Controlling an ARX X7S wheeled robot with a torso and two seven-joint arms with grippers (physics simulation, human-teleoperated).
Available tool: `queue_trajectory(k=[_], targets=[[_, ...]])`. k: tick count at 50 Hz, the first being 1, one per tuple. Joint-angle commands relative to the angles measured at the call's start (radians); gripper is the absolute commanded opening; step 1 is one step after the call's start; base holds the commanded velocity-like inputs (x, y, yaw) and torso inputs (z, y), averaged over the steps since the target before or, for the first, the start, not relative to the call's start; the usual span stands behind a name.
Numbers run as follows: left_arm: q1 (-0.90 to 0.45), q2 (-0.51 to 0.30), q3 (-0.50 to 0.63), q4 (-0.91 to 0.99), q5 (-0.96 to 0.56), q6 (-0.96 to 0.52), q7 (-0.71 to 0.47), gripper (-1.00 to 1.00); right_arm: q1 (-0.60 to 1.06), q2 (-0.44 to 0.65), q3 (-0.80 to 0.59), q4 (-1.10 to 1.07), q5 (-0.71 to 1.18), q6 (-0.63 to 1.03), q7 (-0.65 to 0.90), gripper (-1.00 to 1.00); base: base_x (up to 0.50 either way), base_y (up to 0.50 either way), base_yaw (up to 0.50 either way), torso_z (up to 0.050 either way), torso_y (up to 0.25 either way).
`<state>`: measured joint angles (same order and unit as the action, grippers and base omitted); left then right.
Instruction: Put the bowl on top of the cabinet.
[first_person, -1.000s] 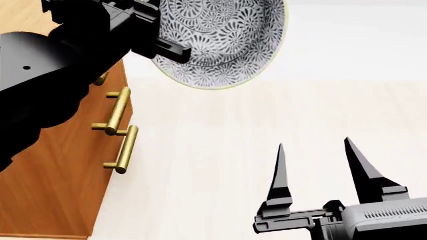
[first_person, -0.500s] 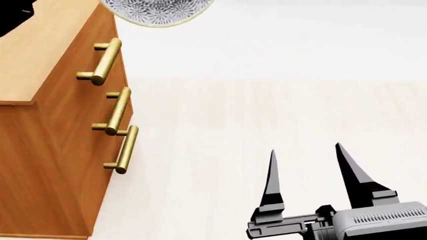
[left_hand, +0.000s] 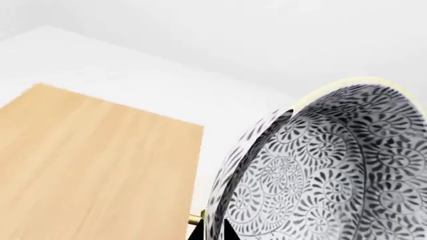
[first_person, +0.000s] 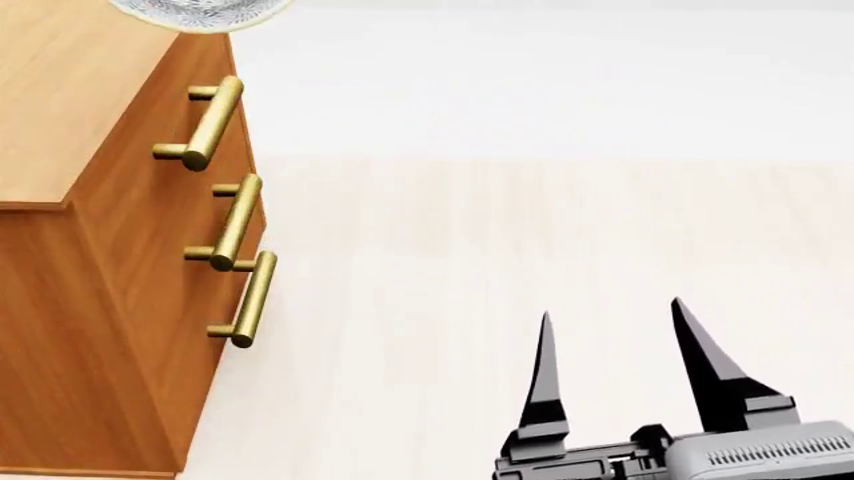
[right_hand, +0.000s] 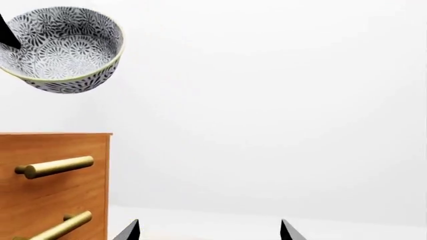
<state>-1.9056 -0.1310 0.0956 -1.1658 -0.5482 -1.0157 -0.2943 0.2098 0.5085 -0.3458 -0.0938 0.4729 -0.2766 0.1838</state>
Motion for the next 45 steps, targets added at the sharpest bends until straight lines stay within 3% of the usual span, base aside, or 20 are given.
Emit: queue_trajectory(k=[1,7,13,19,35,45], targets=[[-0.053,-0.016,-0.218,-0.142,0.166,-0.004,0.0,-1.0,-0.014,0.0,-0.003,-0.008,-0.024,-0.011,0.011,1.0,0.0,0.0,0.0,0.0,0.0],[-0.067,-0.034,-0.384,-0.143,0.284,-0.079,0.02,-1.0,-0.01,-0.005,-0.003,0.01,-0.023,-0.015,0.007,1.0,0.0,0.0,0.0,0.0,0.002],[-0.061,-0.062,-0.598,-0.143,0.392,-0.147,-0.076,-1.0,-0.011,-0.004,-0.003,0.009,-0.025,-0.012,0.011,1.0,0.0,0.0,0.0,0.0,0.0],[-0.066,-0.084,-0.727,-0.143,0.474,-0.149,-0.119,-1.0,-0.014,-0.003,-0.002,0.018,-0.023,-0.016,0.009,1.0,0.0,0.0,0.0,0.002,0.0],[-0.109,-0.125,-0.84,-0.143,0.534,-0.126,-0.157,-1.0,-0.01,-0.012,-0.007,0.046,-0.025,-0.023,0.002,1.0,0.0,0.0,0.0,0.0,0.001],[-0.071,-0.168,-0.972,-0.143,0.521,-0.04,-0.303,-1.0,-0.016,-0.012,-0.005,0.048,-0.028,-0.029,0.005,1.0,0.0,0.0,0.0,0.0,0.0]])
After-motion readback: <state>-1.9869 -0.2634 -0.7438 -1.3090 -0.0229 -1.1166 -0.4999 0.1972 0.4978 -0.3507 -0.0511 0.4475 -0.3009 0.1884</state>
